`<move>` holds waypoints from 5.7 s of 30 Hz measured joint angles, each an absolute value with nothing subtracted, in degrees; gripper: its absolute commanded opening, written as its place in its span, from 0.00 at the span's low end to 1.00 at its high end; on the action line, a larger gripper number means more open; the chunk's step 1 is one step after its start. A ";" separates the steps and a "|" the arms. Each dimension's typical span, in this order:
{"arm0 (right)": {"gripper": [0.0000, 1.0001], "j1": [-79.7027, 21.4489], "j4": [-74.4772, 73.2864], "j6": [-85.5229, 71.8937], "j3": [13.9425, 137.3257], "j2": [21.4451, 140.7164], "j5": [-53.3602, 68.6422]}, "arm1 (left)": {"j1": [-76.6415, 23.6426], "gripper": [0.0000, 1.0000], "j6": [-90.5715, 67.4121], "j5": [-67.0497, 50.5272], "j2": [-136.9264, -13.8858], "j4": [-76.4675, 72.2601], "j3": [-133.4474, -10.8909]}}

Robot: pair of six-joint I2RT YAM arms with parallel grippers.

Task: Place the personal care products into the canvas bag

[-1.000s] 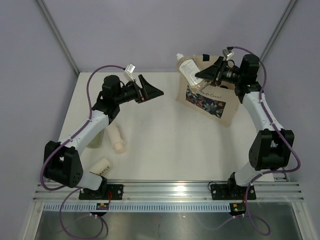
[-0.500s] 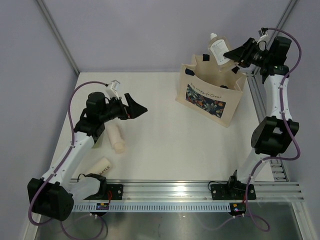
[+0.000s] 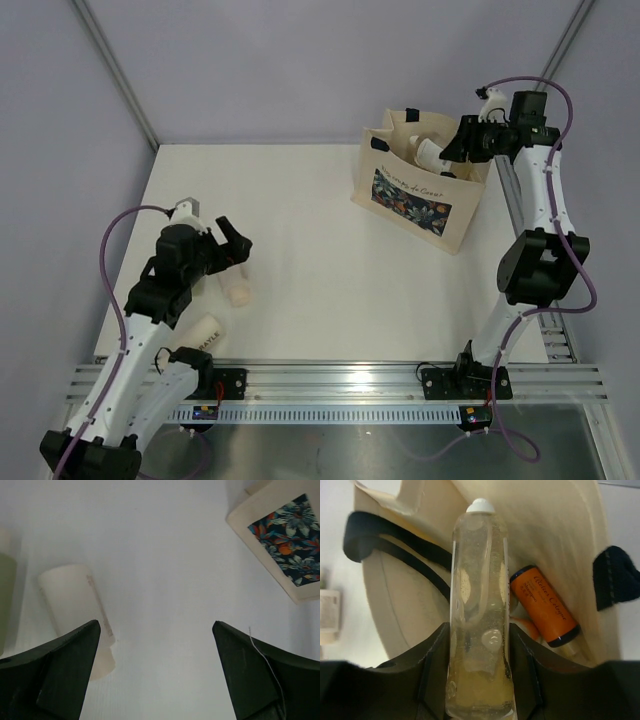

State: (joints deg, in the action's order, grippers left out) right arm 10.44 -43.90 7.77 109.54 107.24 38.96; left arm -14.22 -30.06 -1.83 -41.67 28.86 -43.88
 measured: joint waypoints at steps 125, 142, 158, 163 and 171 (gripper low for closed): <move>0.00 -3.55 -0.54 -55.61 85.32 91.98 52.16 | -24.38 0.99 -43.27 -31.70 -70.85 -17.43 -47.33; 0.00 4.01 -27.66 -11.42 114.63 105.62 27.90 | -18.26 0.99 -31.05 1.48 -37.69 22.70 -41.21; 0.83 -8.03 -46.44 20.53 111.00 110.89 27.86 | -14.46 0.99 -38.04 25.15 -52.69 42.63 -48.42; 1.00 -7.53 -48.82 22.98 110.67 110.50 27.75 | -6.74 0.99 -33.87 27.03 -61.98 41.39 -52.16; 0.99 -2.20 -50.63 23.77 113.14 106.06 32.73 | 6.02 0.99 -24.36 22.68 -80.71 38.85 -56.86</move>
